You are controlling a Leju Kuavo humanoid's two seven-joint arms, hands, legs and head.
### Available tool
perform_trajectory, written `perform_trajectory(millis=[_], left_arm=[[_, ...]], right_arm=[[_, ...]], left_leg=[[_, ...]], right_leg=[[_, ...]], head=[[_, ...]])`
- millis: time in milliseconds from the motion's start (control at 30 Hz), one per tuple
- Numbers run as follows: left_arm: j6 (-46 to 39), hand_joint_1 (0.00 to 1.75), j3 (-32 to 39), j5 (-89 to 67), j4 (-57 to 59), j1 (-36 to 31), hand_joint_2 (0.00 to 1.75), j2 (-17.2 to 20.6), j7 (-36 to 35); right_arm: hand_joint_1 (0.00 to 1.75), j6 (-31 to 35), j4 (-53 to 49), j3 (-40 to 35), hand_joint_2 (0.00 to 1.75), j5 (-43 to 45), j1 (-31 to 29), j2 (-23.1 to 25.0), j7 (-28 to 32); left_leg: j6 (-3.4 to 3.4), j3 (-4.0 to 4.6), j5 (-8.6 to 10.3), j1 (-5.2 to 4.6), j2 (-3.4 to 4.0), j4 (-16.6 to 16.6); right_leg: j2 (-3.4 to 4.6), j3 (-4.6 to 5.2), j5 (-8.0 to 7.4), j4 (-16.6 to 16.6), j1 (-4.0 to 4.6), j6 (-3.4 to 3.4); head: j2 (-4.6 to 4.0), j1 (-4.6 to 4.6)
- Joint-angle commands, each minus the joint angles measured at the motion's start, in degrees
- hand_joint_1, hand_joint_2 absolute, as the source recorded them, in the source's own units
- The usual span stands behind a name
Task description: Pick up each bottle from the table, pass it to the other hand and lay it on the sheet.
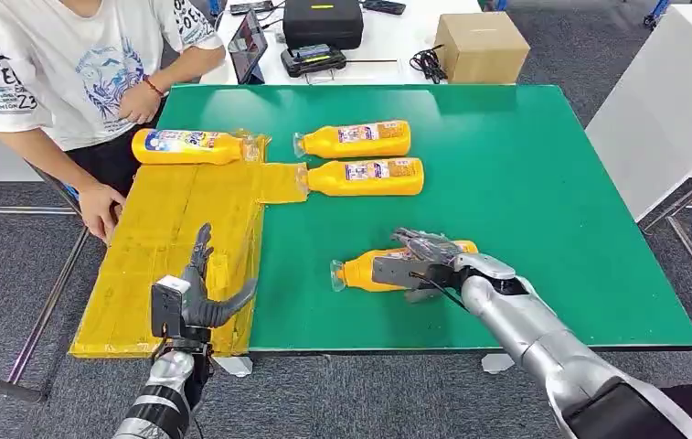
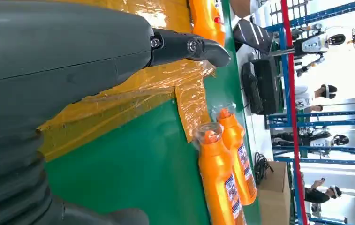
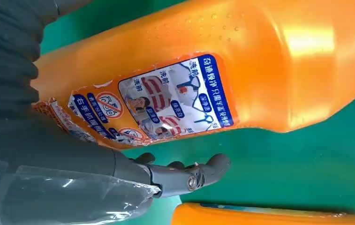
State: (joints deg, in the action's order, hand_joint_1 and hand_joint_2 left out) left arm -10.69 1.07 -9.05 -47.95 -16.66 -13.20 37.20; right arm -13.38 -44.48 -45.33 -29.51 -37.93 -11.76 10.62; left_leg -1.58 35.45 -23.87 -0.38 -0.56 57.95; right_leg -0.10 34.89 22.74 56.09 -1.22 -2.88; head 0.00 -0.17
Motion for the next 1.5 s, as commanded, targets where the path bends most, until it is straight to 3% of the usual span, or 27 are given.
perform_trajectory(millis=[33,400,433,467,567,733,1100,1167,1200,1333,1433,1500], left_arm=[[0.0,0.0,-0.7,0.1,3.5,-2.4,1.75,0.6,-0.3],[0.0,0.0,-0.7,0.1,3.5,-2.4,1.75,0.6,-0.3],[0.0,0.0,-0.7,0.1,3.5,-2.4,1.75,0.6,-0.3],[2.2,0.0,0.4,2.7,3.8,-2.4,1.75,-0.5,-0.3],[1.7,0.0,-0.2,3.4,4.4,-2.6,1.75,-0.8,0.2],[1.8,0.0,-0.5,3.8,4.5,-2.7,1.75,-0.5,-0.1],[1.9,0.0,-0.7,4.0,4.8,-2.8,1.75,-0.6,-0.1],[1.9,0.0,-0.7,3.9,4.7,-2.9,1.75,-0.6,-0.1],[1.7,0.0,-0.6,4.0,4.4,-2.8,1.75,-0.6,-0.1],[1.7,0.0,-0.7,4.0,4.3,-2.7,1.75,-0.6,-0.1],[1.7,0.0,-0.6,3.9,3.4,-2.2,1.75,-0.7,-0.1],[1.7,0.0,-0.6,3.9,3.4,-2.2,1.75,-0.7,-0.1]], right_arm=[[0.0,-0.4,3.0,-2.3,1.75,0.0,-2.4,-0.2,0.0],[0.0,-0.4,3.0,-2.3,1.75,0.0,-2.4,-0.2,0.0],[1.75,-0.4,3.0,-2.3,1.75,0.0,-2.4,-0.2,0.0],[1.75,-12.3,0.1,-9.1,1.75,1.1,-9.1,-6.5,-3.9],[1.75,-15.2,-5.1,-11.9,1.75,6.4,-12.1,-11.7,-5.4],[1.75,-12.6,-6.0,-14.2,1.75,8.7,-11.1,-12.0,-6.5],[1.75,-10.8,-6.9,-16.8,1.75,11.4,-11.3,-13.1,-7.1],[1.75,-9.0,-7.0,-16.1,1.75,12.5,-10.2,-12.8,-6.6],[1.75,-4.8,-7.5,-13.9,1.75,13.0,-7.5,-12.2,-5.8],[1.75,-3.9,-7.6,-14.1,1.75,12.6,-6.6,-11.9,-5.8],[1.75,4.0,-9.4,-6.9,1.75,12.9,-1.0,-9.7,-3.2],[1.75,4.0,-9.4,-6.9,1.75,12.9,-1.0,-9.7,-3.2]], left_leg=[[0.12,-0.25,-0.13,0.08,0.04,0.0],[0.07,-0.11,-0.04,0.03,0.01,0.0],[0.11,-0.22,-0.11,0.07,0.02,0.0],[0.14,-0.29,-0.16,0.12,0.04,0.1],[0.06,0.04,-0.15,-0.02,-0.04,0.3],[-0.03,-0.14,-0.08,-0.01,-0.3,0.2],[-0.05,-0.07,-0.05,-0.01,-0.13,0.1],[-0.07,-0.02,0.02,-0.05,-0.18,0.0],[-0.05,-0.08,-0.01,-0.01,-0.18,0.1],[-0.01,-0.18,-0.07,0.05,-0.21,0.1],[-0.02,-0.13,-0.05,-0.01,-0.18,0.0],[-0.02,-0.13,-0.05,-0.01,-0.18,0.0]], right_leg=[[-0.01,-0.27,0.11,0.0,0.1,0.15],[-0.02,-0.12,0.04,0.0,0.04,0.09],[-0.02,-0.23,0.1,0.0,0.09,0.14],[-0.01,-0.33,0.13,0.0,0.14,0.18],[-0.09,0.01,0.17,0.3,-0.01,0.09],[-0.28,-0.28,0.12,0.1,-0.01,0.07],[-0.12,-0.15,0.0,0.0,-0.01,0.0],[-0.17,-0.1,-0.02,0.0,-0.05,-0.04],[-0.2,-0.18,0.0,0.0,0.0,-0.01],[-0.22,-0.31,0.04,0.0,0.05,0.03],[-0.19,-0.24,0.03,0.0,0.0,0.02],[-0.19,-0.24,0.03,0.0,0.0,0.02]], head=[[0.0,0.0],[0.0,0.0],[0.0,0.0],[0.0,0.0],[0.0,-0.02],[0.0,-0.04],[0.0,-0.02],[0.0,-0.02],[0.0,-0.02],[0.0,0.02],[0.0,-0.02],[0.0,-0.02]])
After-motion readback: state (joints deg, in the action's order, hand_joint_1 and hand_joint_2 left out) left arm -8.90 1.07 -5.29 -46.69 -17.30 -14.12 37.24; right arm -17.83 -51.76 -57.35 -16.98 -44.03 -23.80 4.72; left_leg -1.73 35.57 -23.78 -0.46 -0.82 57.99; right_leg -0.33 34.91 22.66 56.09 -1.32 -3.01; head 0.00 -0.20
